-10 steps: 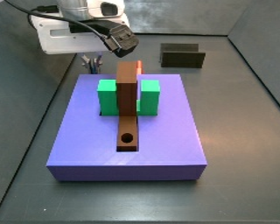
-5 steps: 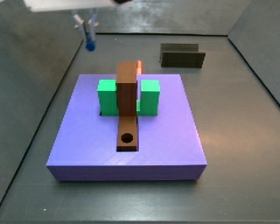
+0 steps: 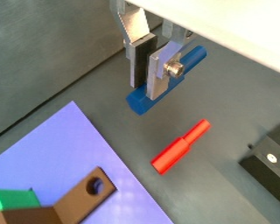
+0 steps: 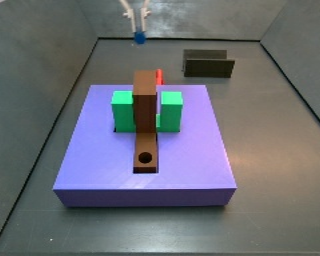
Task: Pick up the blue object. Move up. Place the blue object on the fixture. Regrasp the blue object. Move to above the board. Insert the blue object.
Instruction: Place the blue object on the fixture.
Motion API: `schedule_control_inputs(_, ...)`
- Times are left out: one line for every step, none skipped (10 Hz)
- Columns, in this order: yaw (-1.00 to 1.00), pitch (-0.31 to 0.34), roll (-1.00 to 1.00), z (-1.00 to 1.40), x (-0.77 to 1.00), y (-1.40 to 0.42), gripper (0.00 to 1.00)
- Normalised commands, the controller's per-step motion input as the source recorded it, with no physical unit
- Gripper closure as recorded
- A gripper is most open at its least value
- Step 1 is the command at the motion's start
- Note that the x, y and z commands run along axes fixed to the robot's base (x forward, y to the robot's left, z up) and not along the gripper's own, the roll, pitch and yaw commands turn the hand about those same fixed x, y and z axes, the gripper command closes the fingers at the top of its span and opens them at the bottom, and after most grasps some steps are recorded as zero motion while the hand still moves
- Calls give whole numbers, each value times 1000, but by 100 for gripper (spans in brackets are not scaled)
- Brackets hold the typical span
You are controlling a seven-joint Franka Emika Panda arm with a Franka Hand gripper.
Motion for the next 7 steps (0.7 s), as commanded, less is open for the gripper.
schedule_control_inputs(-3, 0, -289, -180, 957, 580, 100)
schedule_control_inputs(0, 0, -209, -154, 949, 629, 100)
schedule_control_inputs(0, 0, -166, -106, 969, 623, 100)
schedule_control_inputs(0, 29, -166, -40, 1000, 540, 100)
schedule_control_inputs(-109, 131, -249, 0, 994, 320, 100)
schedule_control_inputs(-323, 157, -680, 277, 869, 23, 100)
schedule_control_inputs(-349, 114, -851, 366, 837, 0, 100)
